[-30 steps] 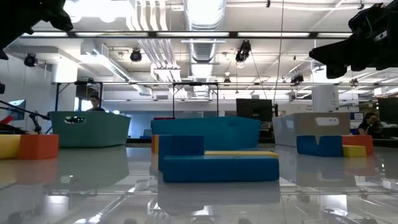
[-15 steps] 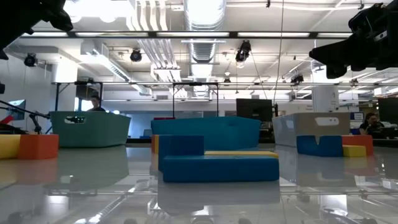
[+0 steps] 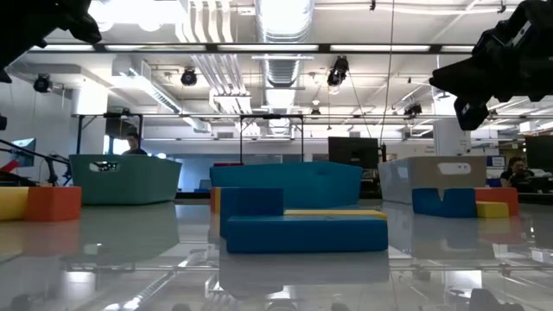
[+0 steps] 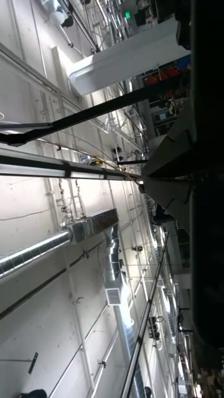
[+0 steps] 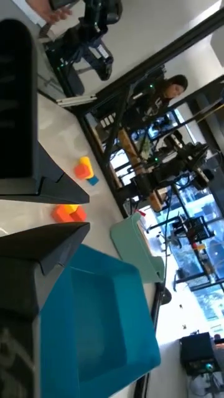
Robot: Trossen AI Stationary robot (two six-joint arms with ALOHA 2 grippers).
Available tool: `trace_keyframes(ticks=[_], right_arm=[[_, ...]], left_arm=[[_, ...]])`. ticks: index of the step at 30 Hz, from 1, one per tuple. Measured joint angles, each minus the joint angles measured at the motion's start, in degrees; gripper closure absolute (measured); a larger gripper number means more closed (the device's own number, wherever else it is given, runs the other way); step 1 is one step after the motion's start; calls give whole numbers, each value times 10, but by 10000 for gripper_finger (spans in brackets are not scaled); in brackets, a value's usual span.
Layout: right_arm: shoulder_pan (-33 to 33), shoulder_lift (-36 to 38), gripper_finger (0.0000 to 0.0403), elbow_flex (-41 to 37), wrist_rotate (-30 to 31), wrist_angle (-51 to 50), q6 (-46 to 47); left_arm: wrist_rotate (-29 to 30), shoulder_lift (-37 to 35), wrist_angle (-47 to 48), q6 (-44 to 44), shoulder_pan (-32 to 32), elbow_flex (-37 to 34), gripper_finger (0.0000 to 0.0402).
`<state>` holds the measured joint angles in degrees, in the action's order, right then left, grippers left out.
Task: Sort & place blocks by color
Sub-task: Put the blue block into the blue bin
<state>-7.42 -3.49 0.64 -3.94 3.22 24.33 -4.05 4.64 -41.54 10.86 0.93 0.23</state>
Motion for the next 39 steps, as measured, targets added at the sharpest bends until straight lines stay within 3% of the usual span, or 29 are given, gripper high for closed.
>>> trace_keyframes(ticks=[17,19,22,26,36,39], right_arm=[[0,0,355,0,21,1,-24],[0,0,355,0,32,1,-22],[0,0,355,0,61,11,13],[0,0,355,0,148,45,71],[0,-1,355,0,161,93,58],[0,-4,355,0,161,105,57]], left_arm=[[0,0,-5,-1,0,0,402],[0,0,-17,-52,0,0,402],[0,0,-27,-203,0,0,402],[0,0,-27,-314,0,0,402],[0,0,-31,-312,0,1,402],[20,1,-34,-234,1,4,402]])
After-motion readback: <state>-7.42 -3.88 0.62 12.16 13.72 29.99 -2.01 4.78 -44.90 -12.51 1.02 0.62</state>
